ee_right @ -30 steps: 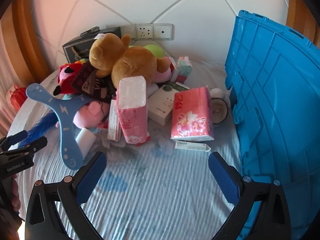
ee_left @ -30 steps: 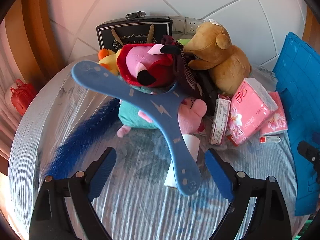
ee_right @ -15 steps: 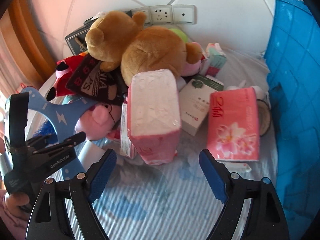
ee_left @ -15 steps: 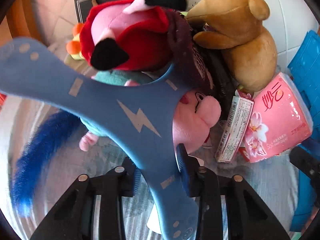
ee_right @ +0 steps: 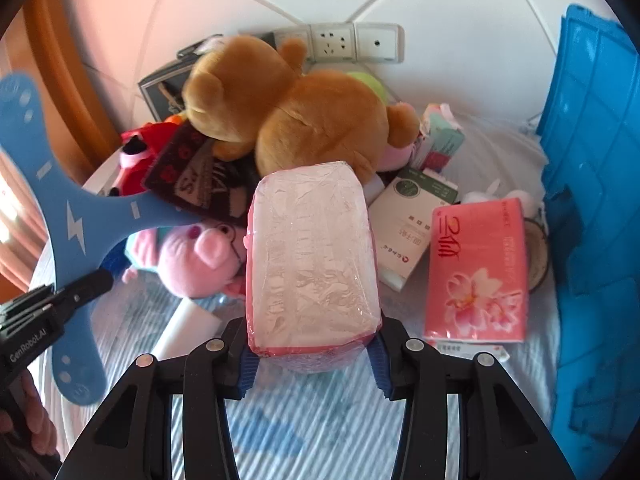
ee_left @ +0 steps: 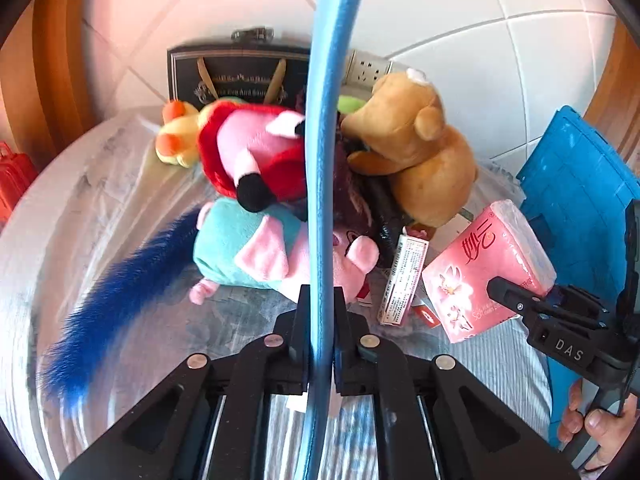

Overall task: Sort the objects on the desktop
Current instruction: 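Grasp the blue boomerang with the left gripper while the right grasps the pink tissue pack, then lift and carry the boomerang and tissue pack over the blue crate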

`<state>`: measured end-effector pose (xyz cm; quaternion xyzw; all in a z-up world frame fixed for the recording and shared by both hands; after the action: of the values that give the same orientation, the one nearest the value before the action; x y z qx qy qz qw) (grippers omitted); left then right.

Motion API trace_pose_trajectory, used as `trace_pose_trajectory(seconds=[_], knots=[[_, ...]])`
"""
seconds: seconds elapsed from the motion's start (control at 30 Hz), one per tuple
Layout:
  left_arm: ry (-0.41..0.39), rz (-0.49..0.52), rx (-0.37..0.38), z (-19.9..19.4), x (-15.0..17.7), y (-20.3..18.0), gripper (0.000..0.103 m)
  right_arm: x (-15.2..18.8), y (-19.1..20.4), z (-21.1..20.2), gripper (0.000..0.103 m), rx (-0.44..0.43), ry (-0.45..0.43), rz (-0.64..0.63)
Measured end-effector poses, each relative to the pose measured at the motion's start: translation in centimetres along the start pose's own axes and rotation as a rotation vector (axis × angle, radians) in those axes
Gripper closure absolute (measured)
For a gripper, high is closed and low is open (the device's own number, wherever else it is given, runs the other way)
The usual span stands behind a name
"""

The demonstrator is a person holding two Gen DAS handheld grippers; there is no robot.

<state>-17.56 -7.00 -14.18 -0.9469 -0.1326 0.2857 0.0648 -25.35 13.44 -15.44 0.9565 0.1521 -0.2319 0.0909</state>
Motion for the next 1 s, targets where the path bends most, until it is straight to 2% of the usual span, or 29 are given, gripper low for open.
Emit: trace_pose_trajectory(seconds=[0.33, 0.53, 0.77, 1.0], knots=[[-0.164, 0.038, -0.011, -10.2, 1.5, -2.5, 0.095, 2.2, 1.8, -11.6, 0.058, 0.012, -0.202, -0.058], [-0.277, 0.097, -0.012, -16.0, 2.4, -6.3, 0.095, 3.9, 1.5, -18.8, 0.058, 0.061, -0.336, -0.048], [-0.337, 0.168, 0.056, -19.2, 3.1, -11.8, 0.095, 6.2, -0.4, -26.5, 0.058, 0.128, -0.472, -0.011], [-0.368, 0.253, 0.141, -20.9, 3.2, -19.3, 0.095, 8.6, -5.2, -33.2, 0.058, 0.224, -0.577, 0.065]])
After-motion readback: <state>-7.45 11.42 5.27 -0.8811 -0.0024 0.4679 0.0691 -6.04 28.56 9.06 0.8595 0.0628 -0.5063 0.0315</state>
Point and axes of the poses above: each gripper's, at about its wrist camera, not at the fingertips, and z roughly the way its jaws point, y to its left, x to its underside, the point moved 2 cm from there along z, roughly the way its jaws point, and after that the axes turned 7 degrees about y, right-handed, at the moved point
